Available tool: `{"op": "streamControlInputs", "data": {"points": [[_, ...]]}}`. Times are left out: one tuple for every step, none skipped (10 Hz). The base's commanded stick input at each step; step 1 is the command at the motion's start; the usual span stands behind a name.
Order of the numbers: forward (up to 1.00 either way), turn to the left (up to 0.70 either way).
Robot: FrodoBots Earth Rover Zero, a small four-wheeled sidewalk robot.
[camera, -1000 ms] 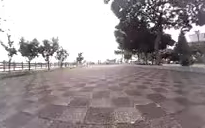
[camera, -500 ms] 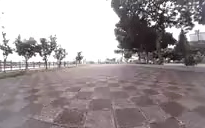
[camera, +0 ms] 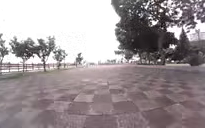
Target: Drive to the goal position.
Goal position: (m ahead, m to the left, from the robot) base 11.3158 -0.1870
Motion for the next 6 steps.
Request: {"op": "streamControlInputs", "data": {"points": [[1.00,0.00],[1.00,0.00],[1.00,0.00],[1.00,0.00],[1.00,0.00],[1.00,0.00]]}}
